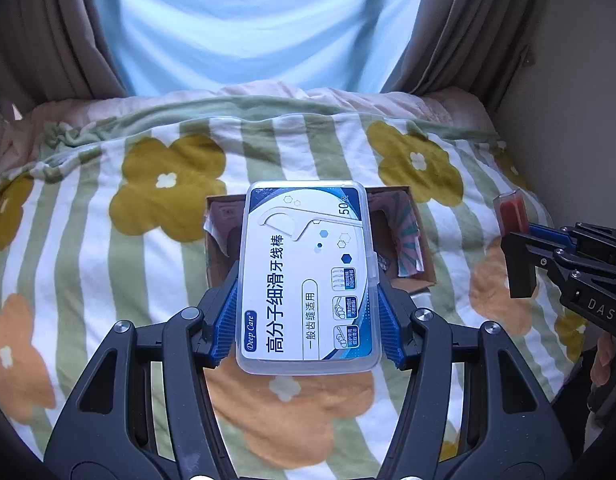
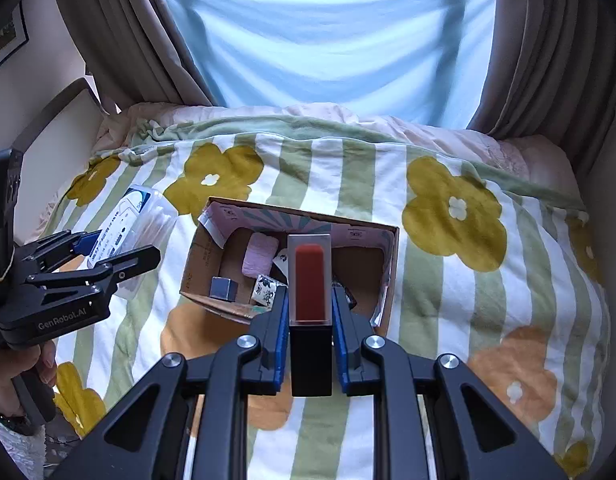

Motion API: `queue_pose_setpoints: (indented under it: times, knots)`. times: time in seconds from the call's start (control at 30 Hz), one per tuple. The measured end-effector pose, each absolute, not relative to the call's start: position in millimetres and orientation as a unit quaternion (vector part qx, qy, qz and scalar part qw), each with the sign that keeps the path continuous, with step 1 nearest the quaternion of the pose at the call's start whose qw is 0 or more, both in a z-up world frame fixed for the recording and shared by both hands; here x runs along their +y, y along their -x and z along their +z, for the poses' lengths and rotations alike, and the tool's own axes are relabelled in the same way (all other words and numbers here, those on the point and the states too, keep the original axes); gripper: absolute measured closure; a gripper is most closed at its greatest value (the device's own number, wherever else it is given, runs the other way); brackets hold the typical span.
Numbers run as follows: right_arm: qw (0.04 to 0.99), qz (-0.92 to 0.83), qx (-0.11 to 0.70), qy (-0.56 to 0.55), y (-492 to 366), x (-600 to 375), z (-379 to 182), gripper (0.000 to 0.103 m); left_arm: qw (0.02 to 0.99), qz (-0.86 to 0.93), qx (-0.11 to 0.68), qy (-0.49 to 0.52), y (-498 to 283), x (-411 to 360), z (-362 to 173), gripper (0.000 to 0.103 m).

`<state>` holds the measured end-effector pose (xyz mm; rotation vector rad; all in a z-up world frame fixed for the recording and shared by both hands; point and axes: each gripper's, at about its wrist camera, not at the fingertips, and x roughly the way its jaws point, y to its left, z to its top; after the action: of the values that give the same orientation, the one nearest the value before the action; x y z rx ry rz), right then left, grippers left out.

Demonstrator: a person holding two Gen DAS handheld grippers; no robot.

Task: Organize objects
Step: 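Carry the flosser pack and red lipstick over the cardboard box with both tools, then open both tools to drop the flosser pack and lipstick into the box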

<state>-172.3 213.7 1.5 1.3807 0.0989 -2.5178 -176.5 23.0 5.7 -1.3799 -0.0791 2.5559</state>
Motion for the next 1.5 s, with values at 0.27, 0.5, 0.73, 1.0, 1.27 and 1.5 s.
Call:
queue_pose_setpoints:
  times: [0.27,0.5,0.73,1.0,1.27,1.5]
  knots:
    - [0.163,-0.851,0.065,-0.495,241.8,196.4,-52.5,0.085,0.096,0.860,-0.031,0.500,255.9,16.5,-55.9,0.048]
    - [0.212,-0.823,0.126,-0.511,268.0,168.0,-108.4,0.085,0.095,0.840,-0.010,0.534,294.9,25.4,-124.3,0.048]
    - [0.245,-0.794,0.162,-0.533,280.9,153.8,-159.5,0.085,0.114,0.821,0.009,0.559,315.3,40.1,-177.2,0.048]
    - [0.269,-0.774,0.199,-0.537,283.0,147.3,-188.4,0.085,0.133,0.810,0.020,0.571,325.8,48.0,-198.7,0.048]
    - [0.297,-0.761,0.200,-0.541,278.9,145.2,-193.0,0.001,0.133,0.809,0.018,0.572,330.3,52.0,-199.8,0.000]
    - [0.292,-0.770,0.184,-0.537,271.5,151.1,-194.0,0.001,0.138,0.807,0.019,0.574,334.2,51.5,-196.9,0.000]
